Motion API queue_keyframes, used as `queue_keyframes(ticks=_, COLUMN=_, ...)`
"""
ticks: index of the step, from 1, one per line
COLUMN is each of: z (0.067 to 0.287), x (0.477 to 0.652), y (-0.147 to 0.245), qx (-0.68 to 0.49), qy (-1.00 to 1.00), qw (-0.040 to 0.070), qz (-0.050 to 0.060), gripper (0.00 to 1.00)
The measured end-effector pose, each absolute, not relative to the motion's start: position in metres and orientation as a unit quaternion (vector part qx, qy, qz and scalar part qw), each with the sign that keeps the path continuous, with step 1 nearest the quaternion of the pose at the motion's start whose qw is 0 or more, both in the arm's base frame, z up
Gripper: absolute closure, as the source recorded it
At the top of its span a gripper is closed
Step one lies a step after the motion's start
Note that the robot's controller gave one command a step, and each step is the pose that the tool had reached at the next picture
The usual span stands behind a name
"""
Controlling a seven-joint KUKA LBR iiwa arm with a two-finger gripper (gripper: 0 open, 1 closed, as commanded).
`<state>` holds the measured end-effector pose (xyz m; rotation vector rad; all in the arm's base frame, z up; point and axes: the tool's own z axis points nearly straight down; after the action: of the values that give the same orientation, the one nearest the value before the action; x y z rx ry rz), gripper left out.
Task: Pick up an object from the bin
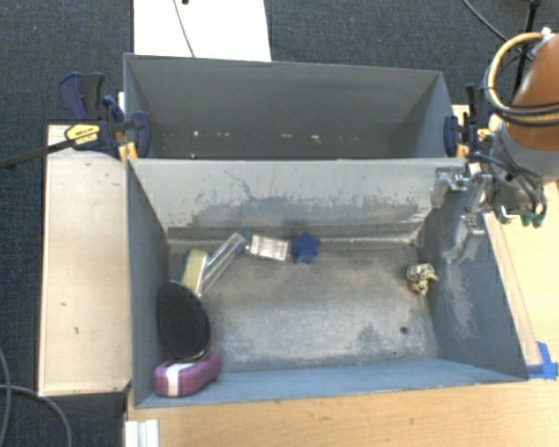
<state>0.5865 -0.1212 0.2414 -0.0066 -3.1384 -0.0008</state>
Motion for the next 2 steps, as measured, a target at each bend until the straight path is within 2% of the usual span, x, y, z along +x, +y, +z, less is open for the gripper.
queue_keyframes(ticks=1, z=0.066, x=0.57, y=-0.072, qx=0.032, qy=-0.999, qw=0.003, qz=-0.001, gripper=0.0)
queue_keyframes(ticks=2, z=0.14, x=0.565, y=-0.101, qx=0.125, qy=-0.992, qw=-0.004, qz=0.001, gripper=0.0)
